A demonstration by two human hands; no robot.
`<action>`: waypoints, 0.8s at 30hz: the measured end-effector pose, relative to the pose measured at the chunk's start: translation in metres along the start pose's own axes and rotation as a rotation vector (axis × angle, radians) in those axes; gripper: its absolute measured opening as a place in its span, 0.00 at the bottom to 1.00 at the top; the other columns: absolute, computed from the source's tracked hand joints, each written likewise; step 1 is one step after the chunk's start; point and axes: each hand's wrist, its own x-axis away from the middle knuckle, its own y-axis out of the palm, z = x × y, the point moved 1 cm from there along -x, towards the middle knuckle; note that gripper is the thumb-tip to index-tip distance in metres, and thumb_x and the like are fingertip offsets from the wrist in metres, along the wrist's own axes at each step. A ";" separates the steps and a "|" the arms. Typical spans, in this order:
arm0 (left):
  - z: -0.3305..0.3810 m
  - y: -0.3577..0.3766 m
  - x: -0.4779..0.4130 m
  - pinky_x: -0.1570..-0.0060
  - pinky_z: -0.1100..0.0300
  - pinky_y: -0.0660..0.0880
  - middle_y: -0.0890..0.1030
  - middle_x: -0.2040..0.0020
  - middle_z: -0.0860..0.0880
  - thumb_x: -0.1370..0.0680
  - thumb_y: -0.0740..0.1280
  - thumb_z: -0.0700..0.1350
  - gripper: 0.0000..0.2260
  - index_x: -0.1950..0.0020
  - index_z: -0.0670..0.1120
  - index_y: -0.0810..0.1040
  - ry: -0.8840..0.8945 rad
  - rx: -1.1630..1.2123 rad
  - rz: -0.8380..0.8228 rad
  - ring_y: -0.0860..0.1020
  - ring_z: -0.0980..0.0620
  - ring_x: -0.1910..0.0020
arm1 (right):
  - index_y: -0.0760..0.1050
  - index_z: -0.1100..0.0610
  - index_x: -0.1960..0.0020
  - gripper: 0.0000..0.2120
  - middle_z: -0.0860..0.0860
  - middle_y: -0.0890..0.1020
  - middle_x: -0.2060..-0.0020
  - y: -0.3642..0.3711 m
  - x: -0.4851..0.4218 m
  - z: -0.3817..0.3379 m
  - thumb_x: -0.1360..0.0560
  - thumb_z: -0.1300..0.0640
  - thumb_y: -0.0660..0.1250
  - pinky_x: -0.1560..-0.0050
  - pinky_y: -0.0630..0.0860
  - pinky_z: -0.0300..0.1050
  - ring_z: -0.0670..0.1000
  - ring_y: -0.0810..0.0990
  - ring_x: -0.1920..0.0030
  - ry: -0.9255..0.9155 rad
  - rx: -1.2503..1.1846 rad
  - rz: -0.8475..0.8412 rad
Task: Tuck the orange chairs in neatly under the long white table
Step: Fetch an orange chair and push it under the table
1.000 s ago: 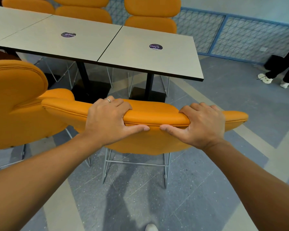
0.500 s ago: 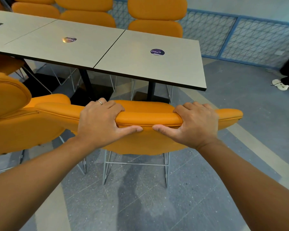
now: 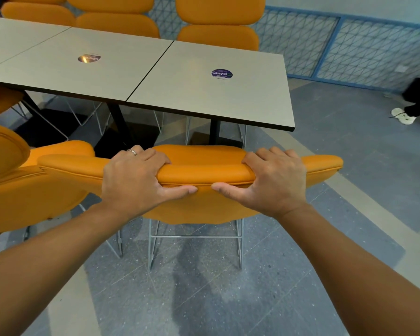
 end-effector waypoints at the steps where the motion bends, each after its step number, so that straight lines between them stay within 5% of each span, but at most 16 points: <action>1: -0.002 0.000 0.000 0.62 0.54 0.70 0.82 0.58 0.49 0.33 0.56 0.79 0.37 0.53 0.48 0.82 0.008 0.011 0.000 0.77 0.47 0.57 | 0.80 0.55 0.58 0.40 0.52 0.80 0.64 -0.001 0.000 -0.003 0.32 0.18 0.55 0.57 0.69 0.52 0.54 0.77 0.61 0.018 0.009 -0.024; 7: -0.016 -0.001 0.000 0.64 0.55 0.69 0.81 0.59 0.50 0.33 0.55 0.80 0.36 0.54 0.49 0.82 0.030 0.047 -0.010 0.77 0.47 0.58 | 0.81 0.52 0.52 0.42 0.50 0.82 0.58 -0.006 0.000 -0.019 0.33 0.17 0.52 0.49 0.71 0.52 0.52 0.78 0.55 0.111 0.035 -0.154; 24: -0.040 0.001 -0.007 0.64 0.56 0.68 0.79 0.61 0.50 0.36 0.58 0.79 0.35 0.53 0.49 0.79 0.153 -0.047 -0.095 0.77 0.47 0.59 | 0.81 0.48 0.45 0.45 0.47 0.82 0.52 -0.006 0.005 -0.021 0.40 0.13 0.55 0.34 0.63 0.62 0.53 0.75 0.48 0.226 0.093 -0.188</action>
